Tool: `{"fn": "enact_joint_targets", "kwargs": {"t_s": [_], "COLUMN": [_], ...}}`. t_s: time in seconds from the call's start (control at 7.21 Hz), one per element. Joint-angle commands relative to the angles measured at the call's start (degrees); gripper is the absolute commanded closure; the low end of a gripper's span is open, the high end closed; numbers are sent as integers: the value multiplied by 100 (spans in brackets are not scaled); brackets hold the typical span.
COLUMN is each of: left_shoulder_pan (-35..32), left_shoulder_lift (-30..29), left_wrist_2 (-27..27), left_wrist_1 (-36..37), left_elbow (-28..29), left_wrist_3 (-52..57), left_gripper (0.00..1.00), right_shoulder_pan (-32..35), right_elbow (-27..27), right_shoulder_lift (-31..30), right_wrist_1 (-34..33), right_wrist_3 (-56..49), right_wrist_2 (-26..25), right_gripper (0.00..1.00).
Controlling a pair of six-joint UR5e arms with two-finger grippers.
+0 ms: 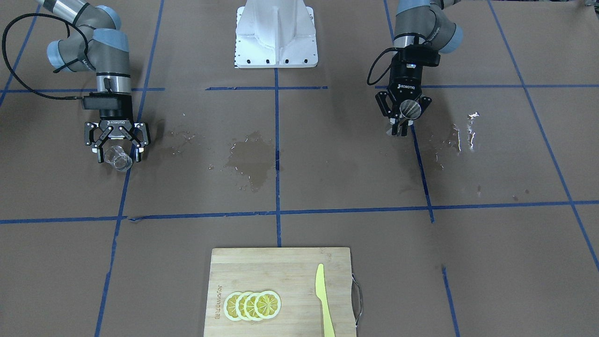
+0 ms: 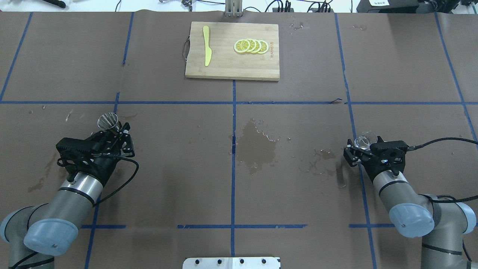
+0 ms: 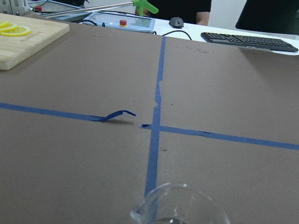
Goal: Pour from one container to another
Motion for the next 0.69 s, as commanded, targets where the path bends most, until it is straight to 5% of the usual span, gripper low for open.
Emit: {"fn": "enact_joint_targets", "kwargs": {"t_s": [0.0, 0.14, 0.42, 0.55], "left_shoulder_pan": [0, 0, 0, 0], "left_shoulder_lift": [0, 0, 0, 0], "left_wrist_2": [0, 0, 9, 0], "left_wrist_1": [0, 0, 0, 9], "left_elbow": [2, 10, 28, 45], "left_wrist_3": [0, 0, -9, -17], "left_gripper": [100, 100, 100, 100], "right_shoulder_pan": [67, 111, 225, 235], "right_elbow": [-1, -1, 17, 51], "right_shoulder_lift": [1, 1, 1, 18], "right_wrist_1": [0, 0, 0, 9], "right_wrist_3": [-15, -41, -77, -94], "right_wrist_2": [73, 91, 336, 337], "right_gripper": [27, 37, 95, 100]}}
